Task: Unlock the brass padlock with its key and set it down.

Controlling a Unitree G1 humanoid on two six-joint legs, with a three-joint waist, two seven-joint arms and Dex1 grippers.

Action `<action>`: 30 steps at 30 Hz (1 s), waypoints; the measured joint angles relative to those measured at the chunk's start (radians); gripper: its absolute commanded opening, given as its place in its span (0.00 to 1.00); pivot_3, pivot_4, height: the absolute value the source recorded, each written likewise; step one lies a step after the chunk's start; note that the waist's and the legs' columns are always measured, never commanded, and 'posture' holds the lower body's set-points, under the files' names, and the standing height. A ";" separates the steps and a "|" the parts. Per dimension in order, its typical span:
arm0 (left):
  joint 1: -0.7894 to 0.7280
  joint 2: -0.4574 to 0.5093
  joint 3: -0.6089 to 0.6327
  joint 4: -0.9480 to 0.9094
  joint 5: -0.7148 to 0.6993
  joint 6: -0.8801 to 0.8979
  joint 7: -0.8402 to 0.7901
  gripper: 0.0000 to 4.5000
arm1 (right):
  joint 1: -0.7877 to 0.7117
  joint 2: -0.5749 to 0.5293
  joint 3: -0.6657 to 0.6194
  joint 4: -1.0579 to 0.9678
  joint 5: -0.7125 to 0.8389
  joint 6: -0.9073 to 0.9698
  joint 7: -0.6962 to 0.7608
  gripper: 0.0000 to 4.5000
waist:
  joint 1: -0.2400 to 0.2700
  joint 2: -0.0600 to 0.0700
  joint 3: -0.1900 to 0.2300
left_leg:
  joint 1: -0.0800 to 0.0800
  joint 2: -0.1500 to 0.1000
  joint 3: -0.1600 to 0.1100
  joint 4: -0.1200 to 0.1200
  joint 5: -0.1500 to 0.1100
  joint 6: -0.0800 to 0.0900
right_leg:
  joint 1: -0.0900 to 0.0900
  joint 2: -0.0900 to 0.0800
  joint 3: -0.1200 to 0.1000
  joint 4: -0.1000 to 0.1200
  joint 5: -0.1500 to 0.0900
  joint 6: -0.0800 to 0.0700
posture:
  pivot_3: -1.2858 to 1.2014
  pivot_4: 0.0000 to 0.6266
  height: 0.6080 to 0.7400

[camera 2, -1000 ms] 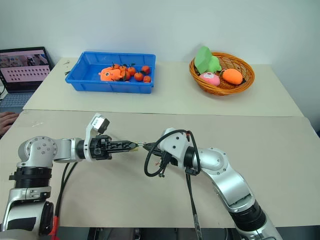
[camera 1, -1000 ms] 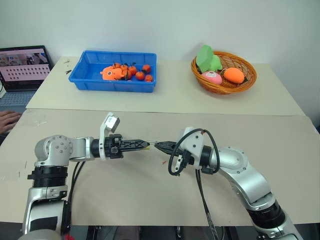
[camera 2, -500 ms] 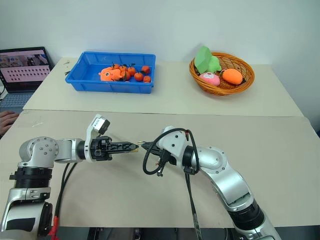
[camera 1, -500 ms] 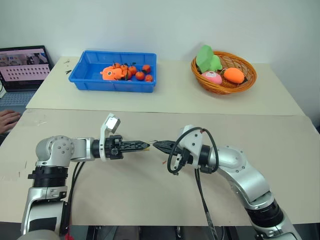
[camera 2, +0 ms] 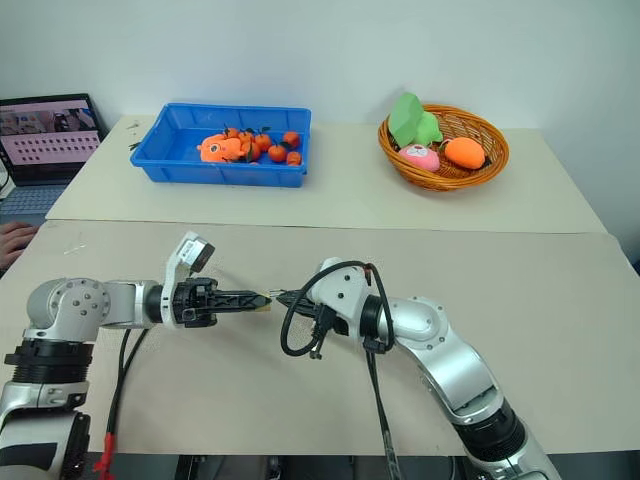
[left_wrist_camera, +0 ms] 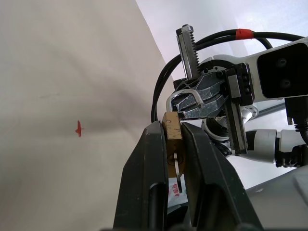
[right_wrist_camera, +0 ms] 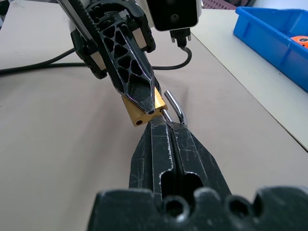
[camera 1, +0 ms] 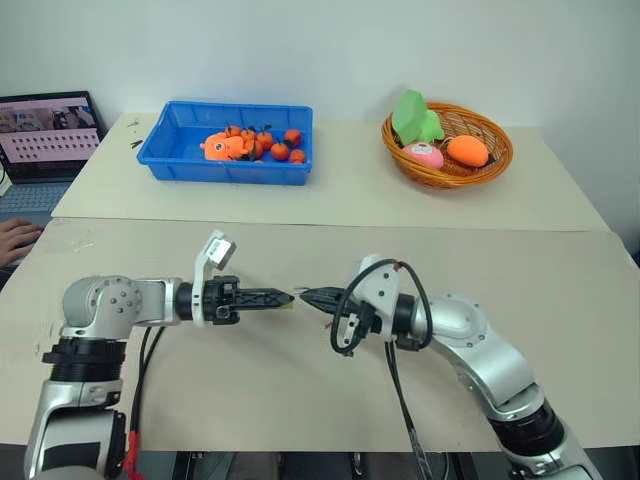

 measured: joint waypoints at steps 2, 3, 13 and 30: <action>0.002 0.005 -0.006 -0.002 0.002 -0.004 -0.005 0.01 | 0.000 -0.001 0.003 0.000 0.000 0.000 0.000 0.01 | 0.000 0.000 0.000 | 0.000 0.000 0.000 0.000 0.000 0.000 | 0.000 0.000 0.000 0.000 0.000 0.000 | 0.52 0.24 1.00; 0.002 0.006 -0.009 -0.003 0.004 -0.007 -0.008 0.01 | 0.000 -0.001 0.003 0.000 0.000 0.000 0.000 0.01 | 0.000 0.000 0.000 | 0.000 0.000 0.000 0.000 0.000 0.000 | 0.000 0.000 0.000 0.000 0.000 0.000 | 0.52 0.24 1.00; -0.004 0.000 -0.013 0.002 0.008 -0.015 -0.008 0.01 | 0.000 -0.004 0.003 0.001 -0.001 0.000 0.000 0.01 | 0.001 0.000 0.000 | 0.000 0.000 0.000 0.000 0.000 0.000 | 0.000 0.000 0.000 0.000 0.000 0.000 | 0.52 0.24 1.00; -0.002 -0.017 -0.052 0.003 0.004 0.016 -0.028 0.01 | -0.078 0.021 -0.080 -0.002 -0.001 0.006 -0.060 0.01 | 0.000 0.000 0.000 | 0.000 0.000 0.000 -0.001 0.000 0.000 | 0.000 0.000 0.000 0.000 0.000 0.000 | 0.52 0.24 1.00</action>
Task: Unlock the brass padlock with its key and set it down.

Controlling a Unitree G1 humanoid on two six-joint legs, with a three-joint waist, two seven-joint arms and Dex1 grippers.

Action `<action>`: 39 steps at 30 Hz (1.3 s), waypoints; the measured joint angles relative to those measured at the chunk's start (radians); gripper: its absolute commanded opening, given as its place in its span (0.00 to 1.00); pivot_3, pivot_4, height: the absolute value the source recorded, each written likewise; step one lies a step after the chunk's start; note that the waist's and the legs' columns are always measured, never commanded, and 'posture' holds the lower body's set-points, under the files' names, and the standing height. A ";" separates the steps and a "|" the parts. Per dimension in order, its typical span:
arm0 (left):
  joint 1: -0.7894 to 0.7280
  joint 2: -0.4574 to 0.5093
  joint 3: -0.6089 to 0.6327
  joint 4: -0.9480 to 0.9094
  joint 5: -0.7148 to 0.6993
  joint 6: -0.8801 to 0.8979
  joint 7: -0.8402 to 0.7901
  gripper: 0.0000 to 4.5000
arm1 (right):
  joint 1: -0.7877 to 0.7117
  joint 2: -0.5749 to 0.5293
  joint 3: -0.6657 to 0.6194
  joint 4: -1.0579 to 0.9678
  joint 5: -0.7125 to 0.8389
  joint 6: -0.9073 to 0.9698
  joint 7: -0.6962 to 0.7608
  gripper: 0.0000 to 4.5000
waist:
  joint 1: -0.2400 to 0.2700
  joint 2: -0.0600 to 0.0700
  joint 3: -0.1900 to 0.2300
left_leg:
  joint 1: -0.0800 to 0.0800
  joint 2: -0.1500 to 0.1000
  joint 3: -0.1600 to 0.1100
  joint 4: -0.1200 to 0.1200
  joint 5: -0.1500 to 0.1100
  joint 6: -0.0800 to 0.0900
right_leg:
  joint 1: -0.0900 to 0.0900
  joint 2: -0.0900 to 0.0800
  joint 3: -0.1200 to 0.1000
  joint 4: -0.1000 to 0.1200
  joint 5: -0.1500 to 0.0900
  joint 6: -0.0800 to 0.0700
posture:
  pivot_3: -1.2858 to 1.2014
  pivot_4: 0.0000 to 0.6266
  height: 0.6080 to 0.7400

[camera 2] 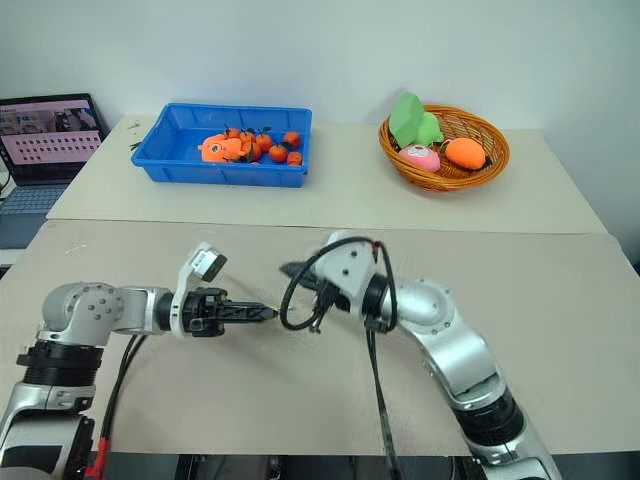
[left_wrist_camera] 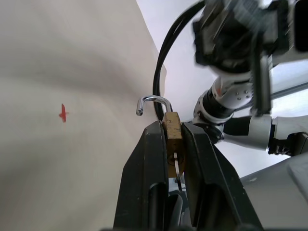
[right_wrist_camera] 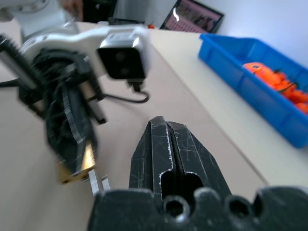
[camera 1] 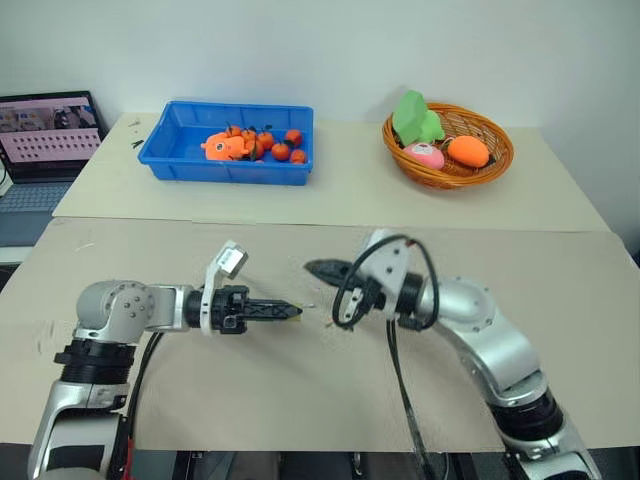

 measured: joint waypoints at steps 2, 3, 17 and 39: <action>0.000 0.000 0.000 0.000 0.000 0.004 -0.001 0.01 | 0.000 0.005 0.000 0.000 0.000 0.004 -0.005 0.01 | 0.000 0.000 0.000 | 0.000 0.000 0.000 0.000 0.000 0.000 | 0.000 0.000 0.000 0.000 0.000 0.000 | 0.52 0.24 1.00; 0.000 0.000 0.000 0.000 0.000 0.006 -0.001 0.01 | 0.000 0.005 0.000 0.000 0.000 0.005 -0.006 0.01 | 0.000 0.000 0.000 | 0.000 0.000 0.000 0.000 0.000 0.000 | 0.000 0.000 0.000 -0.001 0.000 0.000 | 0.52 0.24 1.00; 0.010 0.021 0.000 0.001 0.023 -0.022 -0.014 0.01 | 0.052 -0.053 0.005 0.023 -0.018 0.003 -0.002 0.01 | -0.003 0.000 0.000 | 0.000 0.000 0.000 0.000 0.000 0.000 | 0.000 0.000 0.000 0.000 0.000 0.000 | 0.52 0.24 1.00; 0.064 0.052 -0.117 -0.003 0.203 -0.153 -0.004 0.88 | 0.040 -0.056 -0.009 0.019 -0.002 0.003 -0.015 0.00 | -0.001 0.000 0.000 | 0.000 0.000 0.001 0.000 0.000 0.000 | 0.000 0.000 0.000 0.000 0.000 0.000 | 0.52 0.24 1.00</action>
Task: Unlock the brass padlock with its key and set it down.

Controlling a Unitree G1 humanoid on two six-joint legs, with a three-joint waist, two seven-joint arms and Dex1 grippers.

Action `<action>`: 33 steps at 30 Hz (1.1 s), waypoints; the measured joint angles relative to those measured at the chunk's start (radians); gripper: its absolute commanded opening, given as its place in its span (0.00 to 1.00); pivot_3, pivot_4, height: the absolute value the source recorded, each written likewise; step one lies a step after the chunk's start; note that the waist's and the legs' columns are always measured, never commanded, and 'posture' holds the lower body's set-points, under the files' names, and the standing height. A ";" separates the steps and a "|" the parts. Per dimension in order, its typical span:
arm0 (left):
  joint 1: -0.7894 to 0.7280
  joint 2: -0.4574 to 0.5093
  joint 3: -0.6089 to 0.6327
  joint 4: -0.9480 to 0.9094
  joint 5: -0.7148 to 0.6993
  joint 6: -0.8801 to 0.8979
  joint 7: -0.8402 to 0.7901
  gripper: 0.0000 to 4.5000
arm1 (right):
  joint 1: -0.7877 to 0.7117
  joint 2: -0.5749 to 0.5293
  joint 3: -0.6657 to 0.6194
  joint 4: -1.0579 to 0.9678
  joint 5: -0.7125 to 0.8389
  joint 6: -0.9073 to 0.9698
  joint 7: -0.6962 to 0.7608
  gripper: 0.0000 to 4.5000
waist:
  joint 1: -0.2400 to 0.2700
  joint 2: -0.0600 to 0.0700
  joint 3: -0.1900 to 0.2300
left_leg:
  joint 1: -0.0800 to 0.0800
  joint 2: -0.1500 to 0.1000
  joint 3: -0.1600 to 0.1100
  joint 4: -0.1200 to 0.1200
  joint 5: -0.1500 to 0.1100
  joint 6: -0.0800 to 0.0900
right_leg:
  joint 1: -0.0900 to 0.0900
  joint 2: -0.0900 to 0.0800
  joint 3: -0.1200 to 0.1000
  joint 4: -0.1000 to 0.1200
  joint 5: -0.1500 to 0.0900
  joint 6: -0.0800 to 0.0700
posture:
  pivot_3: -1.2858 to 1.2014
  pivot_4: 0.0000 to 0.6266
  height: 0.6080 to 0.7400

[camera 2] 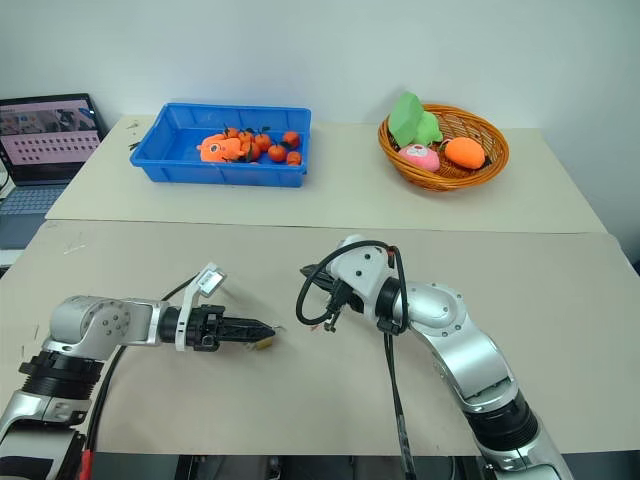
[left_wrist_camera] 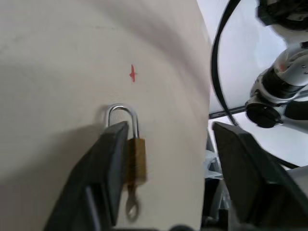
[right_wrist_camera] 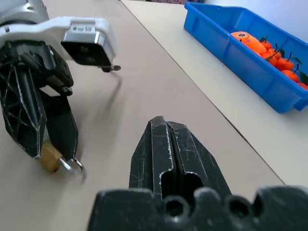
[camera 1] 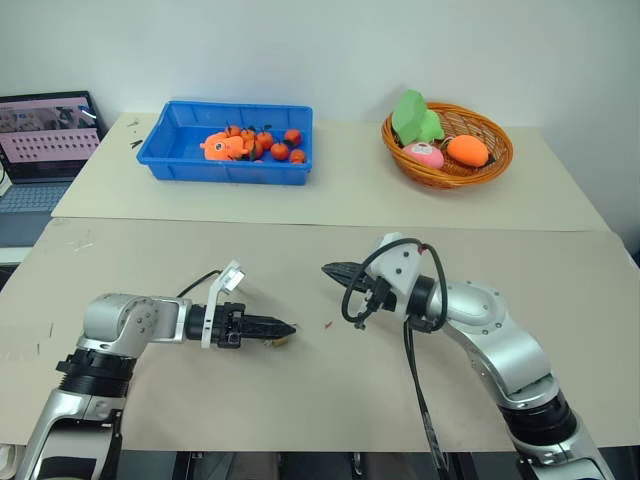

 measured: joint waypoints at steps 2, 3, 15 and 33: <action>0.003 0.007 -0.012 -0.025 0.007 -0.022 -0.018 0.99 | -0.002 0.000 -0.012 -0.001 0.000 0.000 -0.004 0.00 | 0.001 0.000 0.000 | 0.001 0.000 0.000 0.000 0.000 0.000 | 0.001 0.000 0.000 0.000 0.000 0.000 | 0.52 0.24 1.00; 0.003 0.009 -0.017 -0.035 0.008 -0.030 -0.021 0.99 | -0.005 0.001 -0.016 -0.001 0.000 0.000 -0.005 0.00 | 0.002 0.000 0.000 | 0.001 0.000 0.000 0.000 0.000 0.000 | 0.001 0.000 0.000 0.000 0.000 0.000 | 0.52 0.24 1.00; 0.012 0.028 -0.037 0.026 0.185 -0.389 -0.028 0.99 | -0.007 0.008 -0.015 0.003 -0.034 -0.009 -0.017 0.00 | 0.003 0.001 0.000 | 0.005 0.000 0.002 0.000 0.001 0.001 | 0.003 0.000 0.000 0.001 0.000 0.000 | 0.52 0.24 1.00; 0.083 0.027 0.071 -0.010 0.206 -0.442 0.011 0.99 | 0.047 0.016 -0.010 0.058 -0.147 -0.079 -0.079 0.00 | -0.018 0.001 0.000 | 0.003 0.001 0.004 0.000 0.001 0.001 | 0.001 0.001 0.003 0.001 0.000 0.000 | 0.52 0.24 1.00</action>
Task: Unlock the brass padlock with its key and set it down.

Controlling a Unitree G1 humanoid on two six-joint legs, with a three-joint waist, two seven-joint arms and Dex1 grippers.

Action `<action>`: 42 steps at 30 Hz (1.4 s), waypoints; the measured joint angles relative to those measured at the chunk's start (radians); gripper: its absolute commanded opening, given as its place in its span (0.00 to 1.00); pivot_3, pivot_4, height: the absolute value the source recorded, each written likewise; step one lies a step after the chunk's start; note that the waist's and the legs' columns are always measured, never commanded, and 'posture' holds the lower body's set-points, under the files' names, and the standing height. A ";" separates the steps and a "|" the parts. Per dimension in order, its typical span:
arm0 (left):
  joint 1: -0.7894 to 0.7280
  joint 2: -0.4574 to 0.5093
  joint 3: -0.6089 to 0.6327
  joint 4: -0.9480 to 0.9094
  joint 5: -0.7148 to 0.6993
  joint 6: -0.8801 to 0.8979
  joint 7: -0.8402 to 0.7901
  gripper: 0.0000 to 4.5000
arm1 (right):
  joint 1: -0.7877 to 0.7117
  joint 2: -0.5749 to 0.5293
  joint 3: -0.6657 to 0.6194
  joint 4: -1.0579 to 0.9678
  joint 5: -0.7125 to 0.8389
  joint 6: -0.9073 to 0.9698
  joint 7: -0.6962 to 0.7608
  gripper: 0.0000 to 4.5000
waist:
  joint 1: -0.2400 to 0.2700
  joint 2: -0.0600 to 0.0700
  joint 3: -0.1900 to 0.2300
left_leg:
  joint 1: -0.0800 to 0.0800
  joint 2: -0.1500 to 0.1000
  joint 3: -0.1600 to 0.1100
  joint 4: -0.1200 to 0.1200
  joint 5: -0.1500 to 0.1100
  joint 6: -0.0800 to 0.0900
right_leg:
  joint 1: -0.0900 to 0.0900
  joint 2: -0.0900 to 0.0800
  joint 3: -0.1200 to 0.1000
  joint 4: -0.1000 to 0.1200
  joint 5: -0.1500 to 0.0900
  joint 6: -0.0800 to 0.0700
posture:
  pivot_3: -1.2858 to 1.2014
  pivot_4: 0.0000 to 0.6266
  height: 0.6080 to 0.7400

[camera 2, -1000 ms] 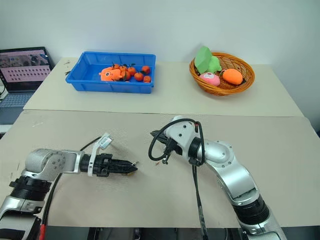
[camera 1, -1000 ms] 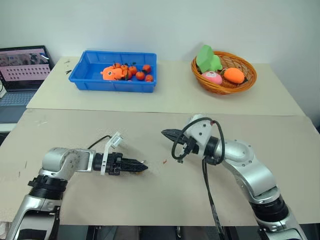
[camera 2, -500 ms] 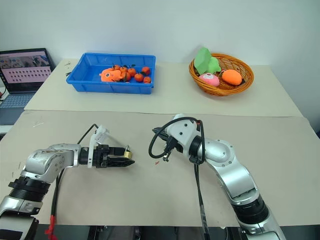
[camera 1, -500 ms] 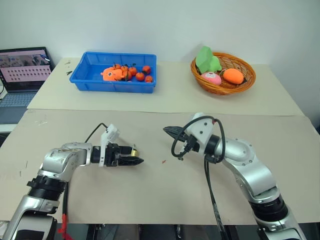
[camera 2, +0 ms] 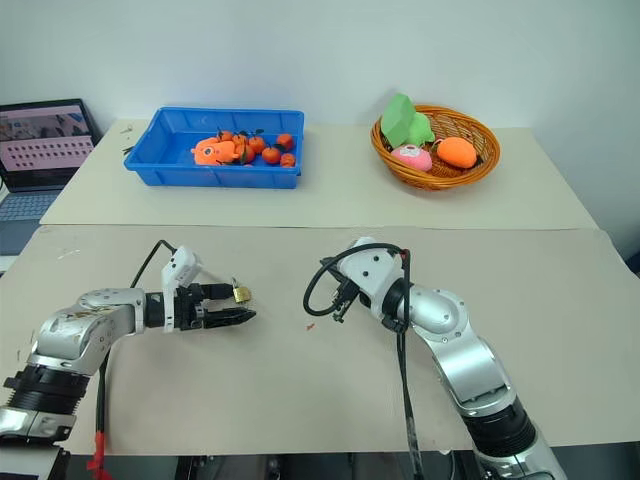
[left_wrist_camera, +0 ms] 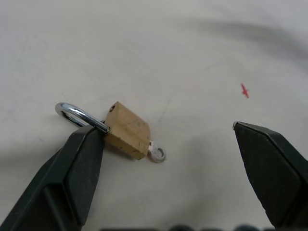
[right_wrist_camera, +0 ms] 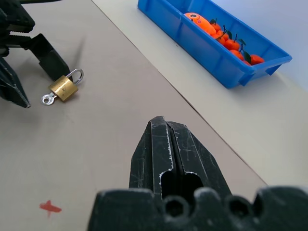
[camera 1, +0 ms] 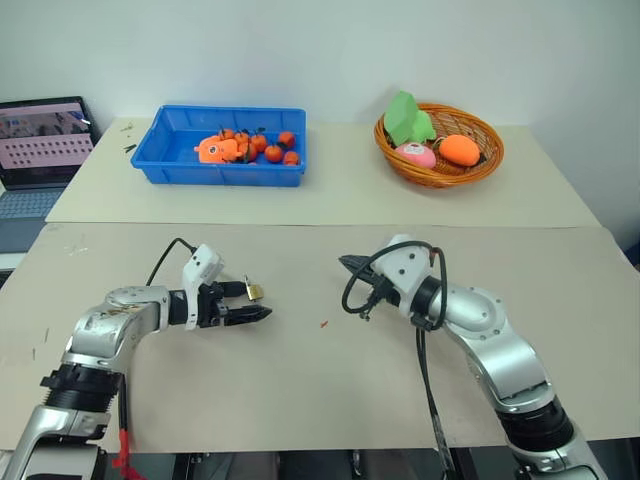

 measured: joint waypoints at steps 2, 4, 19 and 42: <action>0.000 -0.005 0.009 -0.030 -0.091 0.099 -0.044 0.99 | 0.000 0.001 0.000 0.006 -0.005 -0.002 0.000 0.00 | -0.001 0.000 0.000 | -0.004 0.000 -0.001 0.000 0.000 0.000 | -0.003 0.000 -0.001 0.000 0.000 0.000 | 0.52 0.24 1.00; 0.003 0.002 0.009 -0.068 -0.120 0.111 -0.085 0.99 | -0.001 0.003 0.000 0.007 -0.010 -0.003 0.000 0.00 | -0.001 0.000 0.000 | -0.004 0.000 -0.001 0.000 0.000 0.000 | -0.003 0.000 -0.001 -0.001 0.000 0.000 | 0.52 0.24 1.00; -0.012 0.068 -0.068 -0.035 0.005 -0.006 -0.154 0.99 | 0.000 0.019 0.000 0.023 -0.028 -0.026 0.001 0.00 | 0.002 0.000 0.000 | -0.002 0.000 -0.001 0.000 0.000 0.000 | -0.001 0.000 -0.001 0.000 0.000 0.000 | 0.52 0.24 1.00; 0.114 0.006 0.262 0.074 0.113 -0.389 0.072 0.99 | 0.176 0.137 -0.238 -0.004 -0.034 0.061 -0.262 0.00 | 0.002 -0.001 0.001 | -0.003 0.001 0.000 0.000 0.000 0.000 | -0.002 -0.001 -0.001 0.000 0.000 0.000 | 0.52 0.24 1.00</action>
